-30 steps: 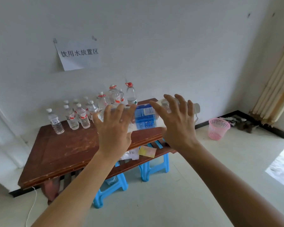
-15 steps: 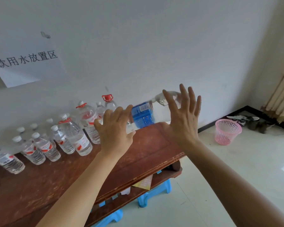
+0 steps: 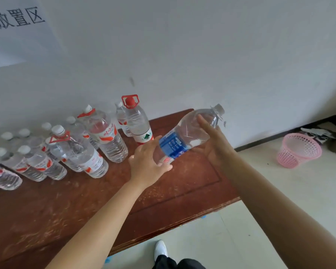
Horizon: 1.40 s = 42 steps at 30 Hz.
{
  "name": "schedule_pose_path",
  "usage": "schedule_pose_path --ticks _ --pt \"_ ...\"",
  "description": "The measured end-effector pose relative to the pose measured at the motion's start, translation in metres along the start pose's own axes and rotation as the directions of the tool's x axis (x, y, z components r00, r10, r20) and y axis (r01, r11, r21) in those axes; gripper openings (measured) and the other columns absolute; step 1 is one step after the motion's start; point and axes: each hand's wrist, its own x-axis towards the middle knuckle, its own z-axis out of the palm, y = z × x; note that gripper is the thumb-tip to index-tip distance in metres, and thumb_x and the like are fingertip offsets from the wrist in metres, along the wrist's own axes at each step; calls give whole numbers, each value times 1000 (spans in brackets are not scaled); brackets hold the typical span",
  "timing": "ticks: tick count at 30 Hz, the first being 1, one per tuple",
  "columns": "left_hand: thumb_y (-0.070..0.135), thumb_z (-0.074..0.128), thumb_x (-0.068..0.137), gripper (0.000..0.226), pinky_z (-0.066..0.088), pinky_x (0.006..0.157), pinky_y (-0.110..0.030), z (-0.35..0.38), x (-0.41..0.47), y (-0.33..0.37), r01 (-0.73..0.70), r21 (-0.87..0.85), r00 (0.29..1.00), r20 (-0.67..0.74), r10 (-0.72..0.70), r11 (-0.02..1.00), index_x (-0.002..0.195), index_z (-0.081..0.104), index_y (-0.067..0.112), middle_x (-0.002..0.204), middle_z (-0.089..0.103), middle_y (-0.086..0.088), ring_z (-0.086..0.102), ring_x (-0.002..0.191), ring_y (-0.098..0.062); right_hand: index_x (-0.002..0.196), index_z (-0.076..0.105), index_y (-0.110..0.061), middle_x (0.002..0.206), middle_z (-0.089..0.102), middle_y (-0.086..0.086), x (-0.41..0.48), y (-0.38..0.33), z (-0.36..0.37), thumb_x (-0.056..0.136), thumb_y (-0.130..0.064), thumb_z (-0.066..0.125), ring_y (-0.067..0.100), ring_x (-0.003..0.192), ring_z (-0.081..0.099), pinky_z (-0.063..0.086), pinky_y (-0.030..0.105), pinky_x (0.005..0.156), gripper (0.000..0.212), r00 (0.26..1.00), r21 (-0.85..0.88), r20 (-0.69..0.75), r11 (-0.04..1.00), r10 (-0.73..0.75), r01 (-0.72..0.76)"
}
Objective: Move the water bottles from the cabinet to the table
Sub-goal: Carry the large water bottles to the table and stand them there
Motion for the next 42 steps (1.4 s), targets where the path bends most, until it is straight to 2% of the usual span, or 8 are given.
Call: schedule_pose_path --ticks 5,14,18,24,28,34,39,42 --pt "62 80 64 89 46 105 -56 33 26 -48 54 -111 988 151 -37 992 140 38 44 138 55 20 54 127 -13 116 57 -35 115 67 -6 38 33 28 80 -49 81 11 104 67 59 37 87 45 984 -211 -171 977 -57 19" --pt "42 88 71 67 44 80 -8 66 62 -132 211 -297 968 194 -158 931 129 56 29 116 70 14 64 103 -3 124 61 -40 111 70 -23 104 92 102 63 -74 81 0 101 70 60 31 90 72 989 -618 -43 782 -141 84" --pt "44 87 71 69 55 91 -25 70 66 -152 237 -400 967 186 -174 885 130 51 35 119 68 17 64 107 -1 99 51 -65 104 65 -35 120 86 128 63 -78 75 -6 96 68 59 27 86 46 988 -710 53 690 -145 140" --pt "34 88 75 78 54 97 -31 77 59 -168 264 -529 962 198 -185 807 140 44 33 128 64 14 62 118 -5 136 54 -32 136 56 -12 128 97 148 62 -90 66 9 116 63 58 41 92 94 973 -794 174 563 -151 229" --pt "36 86 76 73 56 95 -35 82 51 -169 237 -542 969 187 -160 806 138 49 22 125 66 10 64 116 -8 140 48 -28 138 57 -8 109 109 146 66 -74 76 10 120 61 56 40 94 91 951 -746 212 591 -225 306" --pt "38 80 83 65 47 88 -10 69 36 -152 314 -392 947 200 -253 865 137 44 33 124 63 17 63 113 -4 146 36 -36 148 49 -6 94 99 140 68 -74 77 10 127 55 53 37 101 95 962 -768 231 579 -148 274" --pt "36 50 103 56 33 118 -40 25 -1 -139 297 -6 955 -5 -297 955 155 32 23 159 36 0 33 147 -22 155 23 -33 156 37 0 66 91 118 83 -70 67 21 133 51 50 40 96 92 944 -826 314 461 -103 325" --pt "48 31 105 59 34 117 -49 -8 -57 -125 406 137 892 -274 -360 903 155 34 17 159 37 -9 34 146 -30 159 16 -37 162 27 3 37 105 93 95 -71 45 26 135 50 53 46 96 78 931 -841 339 400 -135 364"
